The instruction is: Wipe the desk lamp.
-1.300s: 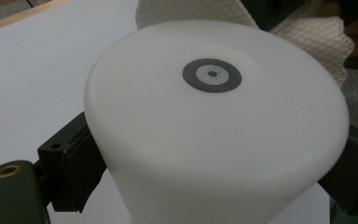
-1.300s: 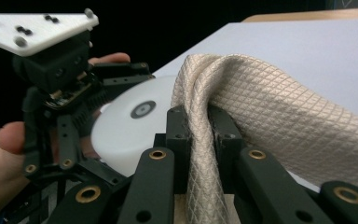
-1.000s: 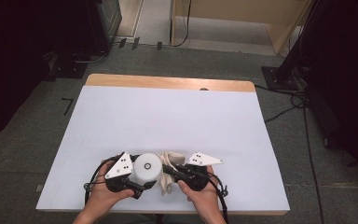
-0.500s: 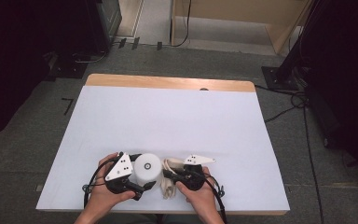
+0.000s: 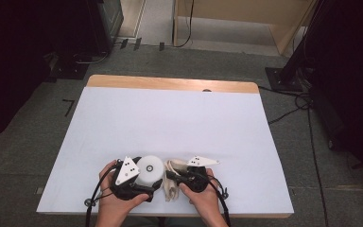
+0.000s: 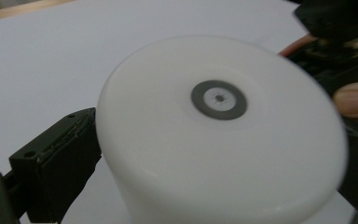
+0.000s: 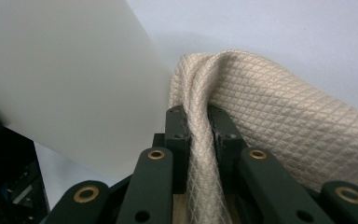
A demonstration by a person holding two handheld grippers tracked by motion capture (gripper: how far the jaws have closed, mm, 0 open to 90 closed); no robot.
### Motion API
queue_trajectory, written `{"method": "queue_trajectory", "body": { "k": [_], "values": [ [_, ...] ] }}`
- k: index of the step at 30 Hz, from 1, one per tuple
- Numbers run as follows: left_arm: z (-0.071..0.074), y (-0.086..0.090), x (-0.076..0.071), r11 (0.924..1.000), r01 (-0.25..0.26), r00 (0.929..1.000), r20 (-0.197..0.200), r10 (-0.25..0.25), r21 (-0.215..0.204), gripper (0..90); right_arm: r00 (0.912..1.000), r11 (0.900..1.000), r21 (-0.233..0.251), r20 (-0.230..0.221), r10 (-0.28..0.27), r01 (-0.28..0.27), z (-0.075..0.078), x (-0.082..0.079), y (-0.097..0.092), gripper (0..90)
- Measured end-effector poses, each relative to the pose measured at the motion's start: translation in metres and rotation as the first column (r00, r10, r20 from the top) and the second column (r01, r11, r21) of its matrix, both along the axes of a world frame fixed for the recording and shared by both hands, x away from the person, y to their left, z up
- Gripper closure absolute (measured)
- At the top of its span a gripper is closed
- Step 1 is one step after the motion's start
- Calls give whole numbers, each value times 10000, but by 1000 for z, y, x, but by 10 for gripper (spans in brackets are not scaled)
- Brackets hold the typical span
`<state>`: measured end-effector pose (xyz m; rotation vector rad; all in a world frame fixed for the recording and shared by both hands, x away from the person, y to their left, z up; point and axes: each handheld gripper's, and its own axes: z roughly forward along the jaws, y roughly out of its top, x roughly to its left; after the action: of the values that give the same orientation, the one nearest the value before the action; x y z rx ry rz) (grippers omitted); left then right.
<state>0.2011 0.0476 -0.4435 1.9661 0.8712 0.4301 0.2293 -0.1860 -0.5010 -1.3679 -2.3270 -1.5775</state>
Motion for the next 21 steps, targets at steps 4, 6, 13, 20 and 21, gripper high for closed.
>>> {"method": "queue_trajectory", "body": {
  "k": [4, 6, 13, 20, 21],
  "values": [
    [-3, -8, -6, 9991, -269, 9994, 224, 262, 313, 11, 10000, 10000, -45, -40, 4, -4, 0, -1, 1, 802],
    [-4, -9, -7, 9989, -366, 9986, 386, 354, 294, 63, 10000, 10000, -77, -33, 22, -22, 0, -1, 1, 802],
    [-2, -2, -1, 9995, 192, 9997, 159, -196, 242, 88, 10000, 10000, -66, 54, 5, -5, 0, 0, 1, 802],
    [0, 9, 11, 9806, 1939, 9806, 240, -1946, 297, 89, 10000, 10000, -46, 39, -9, 9, 2, -1, 0, 802],
    [1, 12, 13, 9736, 2268, 9733, 291, -2275, 255, 89, 10000, 10000, -48, 97, -12, 12, 3, 0, -1, 802]
  ]
}}
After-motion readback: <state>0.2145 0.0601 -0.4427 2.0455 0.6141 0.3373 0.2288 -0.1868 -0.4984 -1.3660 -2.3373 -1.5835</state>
